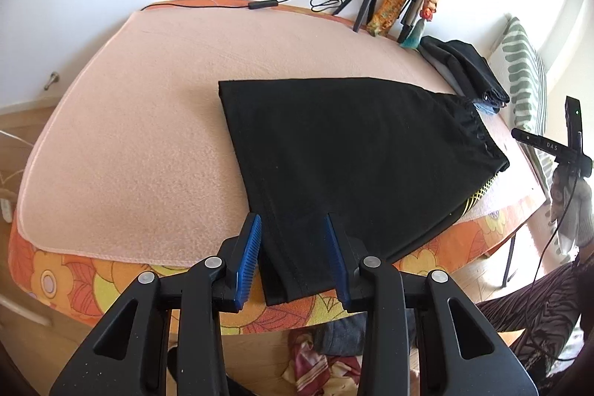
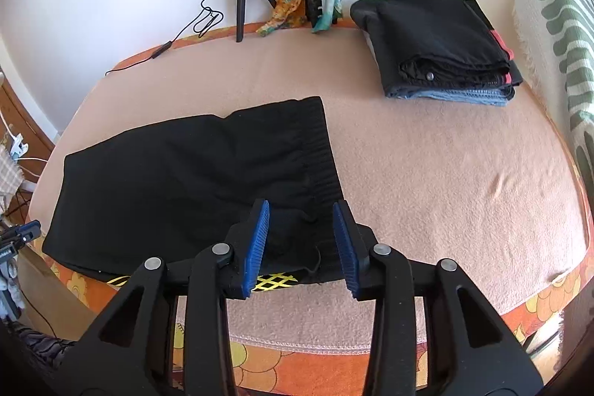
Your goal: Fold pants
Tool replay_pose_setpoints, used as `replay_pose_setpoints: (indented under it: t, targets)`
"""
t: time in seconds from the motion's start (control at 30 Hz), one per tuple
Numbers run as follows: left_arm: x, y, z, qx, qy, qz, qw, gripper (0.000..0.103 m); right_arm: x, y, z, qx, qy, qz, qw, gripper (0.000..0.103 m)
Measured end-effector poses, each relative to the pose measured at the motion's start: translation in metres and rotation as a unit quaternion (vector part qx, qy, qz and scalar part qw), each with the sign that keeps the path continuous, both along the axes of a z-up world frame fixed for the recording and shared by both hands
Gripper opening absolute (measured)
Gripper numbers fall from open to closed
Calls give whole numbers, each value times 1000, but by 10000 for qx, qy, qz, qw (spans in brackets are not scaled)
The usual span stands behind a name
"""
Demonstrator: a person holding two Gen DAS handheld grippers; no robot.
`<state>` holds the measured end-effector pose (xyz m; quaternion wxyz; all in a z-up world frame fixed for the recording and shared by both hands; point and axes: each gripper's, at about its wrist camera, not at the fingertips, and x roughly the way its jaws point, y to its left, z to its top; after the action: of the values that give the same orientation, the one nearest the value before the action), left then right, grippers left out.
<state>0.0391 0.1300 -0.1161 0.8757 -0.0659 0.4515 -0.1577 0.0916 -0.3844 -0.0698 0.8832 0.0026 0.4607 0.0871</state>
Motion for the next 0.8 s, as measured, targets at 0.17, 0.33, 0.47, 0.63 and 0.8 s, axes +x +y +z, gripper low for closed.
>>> replay_pose_setpoints:
  t: [0.17,0.33,0.47,0.63,0.8]
  targets:
    - [21,-11,19,112,-234,-59,9996,33,12,38,19,141,-270,667,9973,50]
    - [51,-26,27,144,-298,-160,9993,33,51,82,28,307,-353,1549,9868,52]
    - [76,-42,31,333,-398,-331,9981,33,98,118,12,741,61,2181,9731,55]
    - [108,-49,28,223,-384,-365,9983,33,136,164,-19,788,452,2724,9579,58]
    - [132,-52,17,68,-207,-403,9990,33,154,199,-47,503,690,3228,9426,64]
